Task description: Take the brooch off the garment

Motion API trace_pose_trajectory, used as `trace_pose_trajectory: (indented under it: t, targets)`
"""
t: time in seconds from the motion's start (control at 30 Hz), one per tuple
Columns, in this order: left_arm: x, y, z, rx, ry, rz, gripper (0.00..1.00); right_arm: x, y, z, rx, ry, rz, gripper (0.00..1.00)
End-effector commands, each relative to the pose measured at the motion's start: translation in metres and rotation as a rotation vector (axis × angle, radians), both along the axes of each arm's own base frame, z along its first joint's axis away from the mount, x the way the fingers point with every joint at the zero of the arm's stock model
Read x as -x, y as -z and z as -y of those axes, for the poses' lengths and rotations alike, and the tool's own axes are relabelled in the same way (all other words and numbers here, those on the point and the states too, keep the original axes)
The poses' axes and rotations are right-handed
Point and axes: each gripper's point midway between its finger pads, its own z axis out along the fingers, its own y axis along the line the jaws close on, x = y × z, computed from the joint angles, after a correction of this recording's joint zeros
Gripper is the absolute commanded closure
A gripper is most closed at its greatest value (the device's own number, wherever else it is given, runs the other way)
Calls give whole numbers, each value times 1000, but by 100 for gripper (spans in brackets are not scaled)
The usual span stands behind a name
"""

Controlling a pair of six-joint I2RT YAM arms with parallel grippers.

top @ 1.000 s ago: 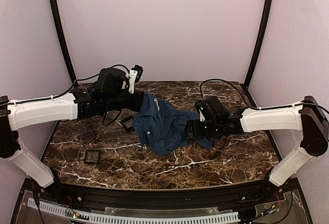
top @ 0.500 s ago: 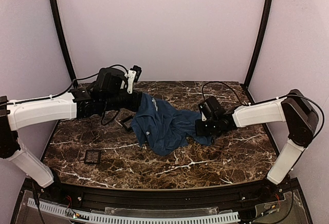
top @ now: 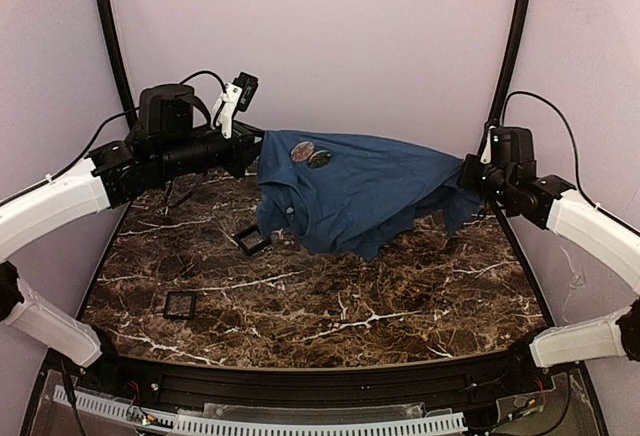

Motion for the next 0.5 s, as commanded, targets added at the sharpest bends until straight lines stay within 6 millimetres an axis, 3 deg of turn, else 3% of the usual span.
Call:
trace_pose_trajectory:
  t: [0.0,0.07,0.1,0.17,0.2,0.27,0.3,0.33,0.4,0.47]
  targets:
    - [52,-6,15,68,277,-2,99,23,2,48,92,137,-22,100]
    - [64,26,21,71,335,-122,98,31,16,61,100,169,-56,100]
    - [68,51,21,51,340,-187,96,34,24,65,96,173,-75,100]
    - [70,86,17,36,308,-289,74,37,41,64,78,151,-118,100]
    - [72,97,15,41,297,-332,49,38,50,60,73,129,-141,99]
    - [82,131,7,25,282,-422,26,42,66,51,65,70,-183,71]
    - [86,129,3,42,280,-416,22,45,71,47,59,41,-195,55]
    - [90,143,-2,38,265,-448,16,47,73,42,53,6,-193,42]
    - [94,138,-13,68,232,-424,10,54,70,30,34,-71,-169,26]
    - [95,139,-19,87,204,-416,7,62,58,16,-7,-156,-118,20]
